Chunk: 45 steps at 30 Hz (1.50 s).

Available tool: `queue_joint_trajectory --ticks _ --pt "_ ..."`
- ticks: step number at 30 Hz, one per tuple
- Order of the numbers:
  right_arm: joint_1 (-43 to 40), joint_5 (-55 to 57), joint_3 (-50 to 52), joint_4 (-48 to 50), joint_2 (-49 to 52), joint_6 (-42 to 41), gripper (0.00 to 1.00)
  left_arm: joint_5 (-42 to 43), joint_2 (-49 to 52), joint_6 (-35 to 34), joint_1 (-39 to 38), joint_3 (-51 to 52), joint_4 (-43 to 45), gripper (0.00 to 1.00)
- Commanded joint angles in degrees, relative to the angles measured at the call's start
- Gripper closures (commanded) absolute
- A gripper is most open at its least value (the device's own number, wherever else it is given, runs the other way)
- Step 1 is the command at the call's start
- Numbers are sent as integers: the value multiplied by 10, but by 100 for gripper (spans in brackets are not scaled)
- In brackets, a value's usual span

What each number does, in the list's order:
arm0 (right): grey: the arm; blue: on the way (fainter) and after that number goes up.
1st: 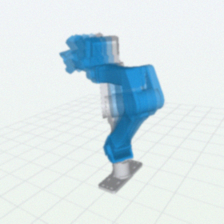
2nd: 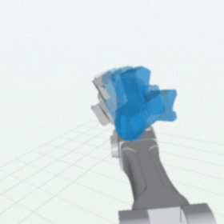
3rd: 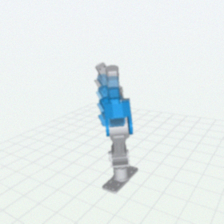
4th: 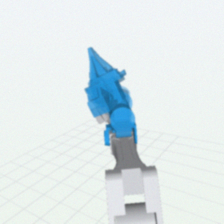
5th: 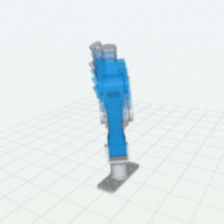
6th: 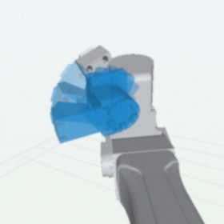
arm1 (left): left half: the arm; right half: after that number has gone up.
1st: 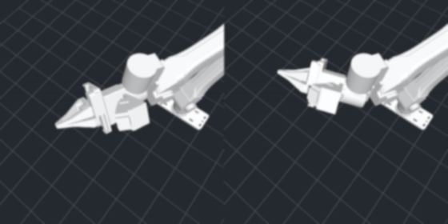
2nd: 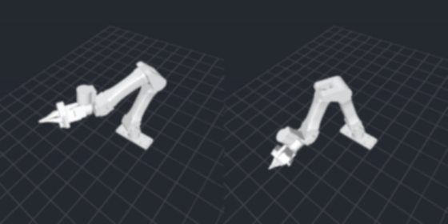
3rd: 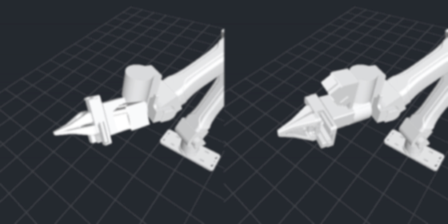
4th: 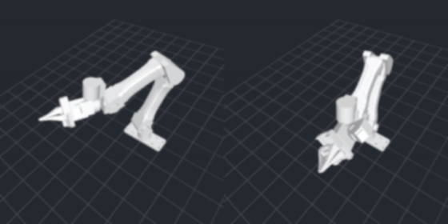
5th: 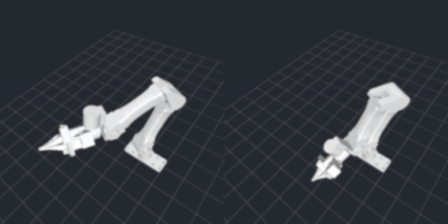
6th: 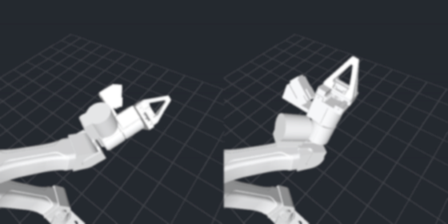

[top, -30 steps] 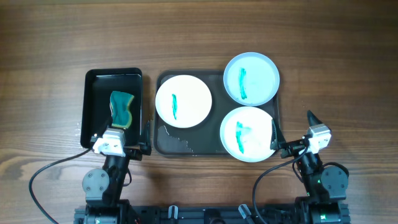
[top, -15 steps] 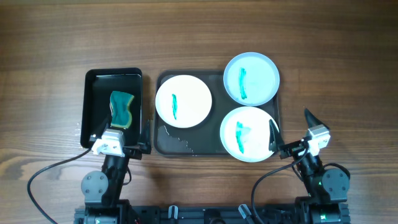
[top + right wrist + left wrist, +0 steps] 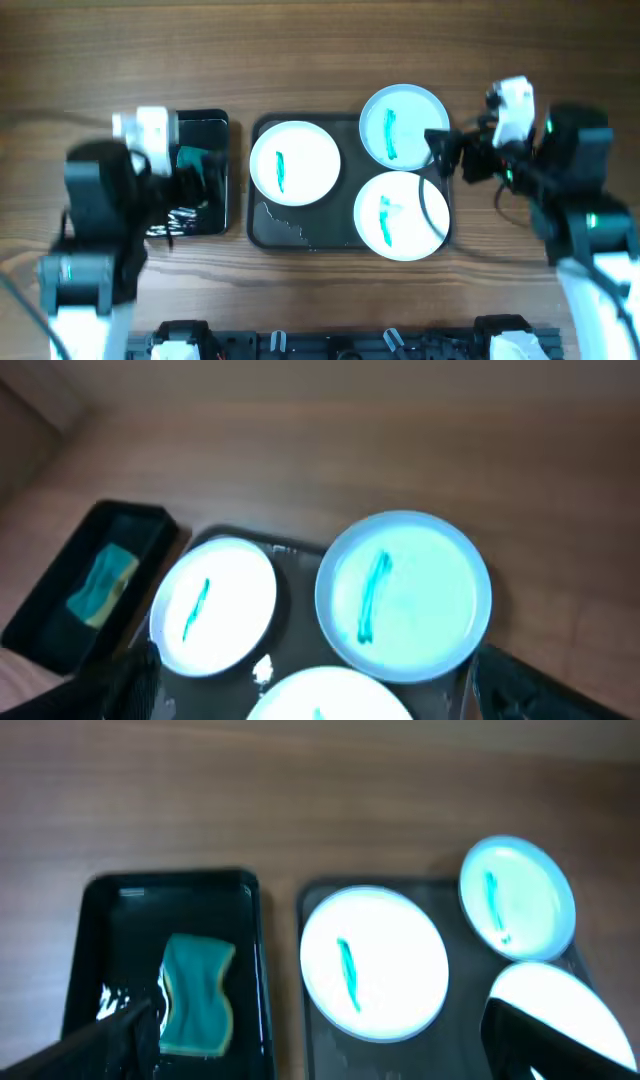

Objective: Clean dirty plates on tray and stack at the side

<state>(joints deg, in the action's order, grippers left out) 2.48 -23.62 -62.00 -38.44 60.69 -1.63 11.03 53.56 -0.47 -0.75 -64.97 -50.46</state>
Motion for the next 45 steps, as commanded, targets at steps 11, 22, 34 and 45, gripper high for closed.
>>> queue_joint_trajectory --ticks 11,22,34,45 --pt "74 -23 -105 -52 278 -147 34 130 316 -23 -2 -126 -79 0" --pt "234 58 -105 79 500 -211 65 -90 316 -165 -2 -126 -114 0" --pt "253 61 -103 137 555 -228 96 -109 333 -165 -2 -125 -116 0" --pt "253 74 -99 137 557 -283 96 -156 455 -48 33 -125 -126 6"
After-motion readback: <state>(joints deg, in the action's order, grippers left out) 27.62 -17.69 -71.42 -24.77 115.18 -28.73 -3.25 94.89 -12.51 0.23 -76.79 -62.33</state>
